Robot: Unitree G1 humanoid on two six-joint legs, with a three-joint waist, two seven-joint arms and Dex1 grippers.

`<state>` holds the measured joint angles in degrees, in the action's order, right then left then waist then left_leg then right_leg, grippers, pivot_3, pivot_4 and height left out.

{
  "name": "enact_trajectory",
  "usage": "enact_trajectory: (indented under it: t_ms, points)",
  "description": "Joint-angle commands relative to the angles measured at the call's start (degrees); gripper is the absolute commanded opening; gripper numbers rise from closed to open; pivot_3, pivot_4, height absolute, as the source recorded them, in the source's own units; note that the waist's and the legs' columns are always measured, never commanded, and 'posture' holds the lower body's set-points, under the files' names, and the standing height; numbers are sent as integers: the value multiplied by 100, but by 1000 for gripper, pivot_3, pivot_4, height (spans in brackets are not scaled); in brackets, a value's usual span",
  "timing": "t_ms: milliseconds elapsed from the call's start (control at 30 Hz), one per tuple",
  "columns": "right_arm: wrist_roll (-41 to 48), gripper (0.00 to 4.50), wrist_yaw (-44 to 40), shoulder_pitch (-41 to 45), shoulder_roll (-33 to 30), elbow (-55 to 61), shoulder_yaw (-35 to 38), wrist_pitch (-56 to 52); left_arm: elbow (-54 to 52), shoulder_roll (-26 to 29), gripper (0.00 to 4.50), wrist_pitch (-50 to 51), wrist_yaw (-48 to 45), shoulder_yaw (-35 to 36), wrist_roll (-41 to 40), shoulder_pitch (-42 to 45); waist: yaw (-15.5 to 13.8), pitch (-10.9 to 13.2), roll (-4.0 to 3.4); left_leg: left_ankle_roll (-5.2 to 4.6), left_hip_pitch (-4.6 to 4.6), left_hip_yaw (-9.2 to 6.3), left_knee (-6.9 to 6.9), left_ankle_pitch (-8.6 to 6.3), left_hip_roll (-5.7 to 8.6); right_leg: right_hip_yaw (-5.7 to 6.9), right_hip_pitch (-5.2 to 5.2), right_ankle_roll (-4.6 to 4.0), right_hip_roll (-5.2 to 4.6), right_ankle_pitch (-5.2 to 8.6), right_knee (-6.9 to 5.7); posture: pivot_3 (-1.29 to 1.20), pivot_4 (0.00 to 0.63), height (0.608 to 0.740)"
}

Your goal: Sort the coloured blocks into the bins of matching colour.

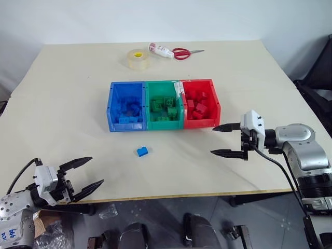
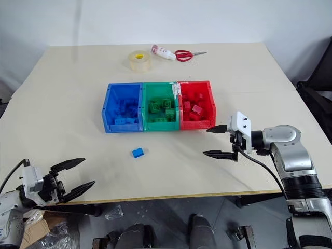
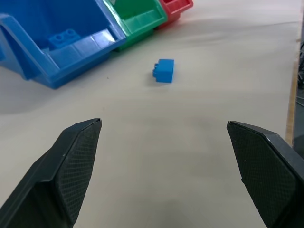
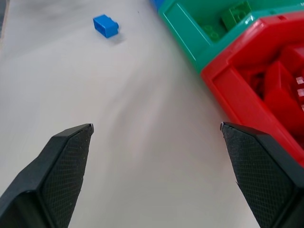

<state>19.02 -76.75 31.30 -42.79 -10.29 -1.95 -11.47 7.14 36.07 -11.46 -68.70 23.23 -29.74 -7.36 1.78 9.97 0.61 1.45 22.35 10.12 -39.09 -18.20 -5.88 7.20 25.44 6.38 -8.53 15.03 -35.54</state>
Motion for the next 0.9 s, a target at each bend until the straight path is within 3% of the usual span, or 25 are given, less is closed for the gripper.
enact_trajectory:
  t_ms: [33, 300, 567, 667, 900]
  points:
    - [72, 4477, 57, 111, 6, 185, 90, -4, -232, -24, 4500, 84, 261, -190, 123, 206, -20, 0, 0, 1, -1, 0, 0, 0, 0, 0, 0, 0, 0, 0, 0, 0, 150, 740]
    - [153, 4477, 358, -319, -63, 750, 288, -62, -76, -166, 4500, 750, 749, -1429, 802, 1511, -30, 0, 1, 2, 3, 1, -1, 1, 3, 2, -1, 1, 1, 0, -11, 0, 150, 740]
    - [265, 4477, 919, -1091, -124, 1592, 706, -267, 1311, -629, 4500, 406, 664, -2465, 1666, 3080, -36, 0, 2, 4, 4, 2, -2, 2, 7, 2, -2, 3, 2, -1, -9, 0, 150, 740]
    - [315, 4500, 1105, -1379, -162, 1890, 854, -378, 1556, -630, 3886, 341, 245, -2590, 1567, 3261, -9, -1, 2, 4, 4, 2, -1, 2, 6, 1, -2, 3, 3, -2, -6, 0, 150, 740]
    - [384, 4500, 1377, -1695, -168, 2186, 997, -481, 1838, -458, 1668, 182, -137, -2553, 1631, 3437, -32, -1, 2, 3, 3, 0, -6, 2, 5, 0, -2, 3, 4, -2, -8, 0, 150, 740]
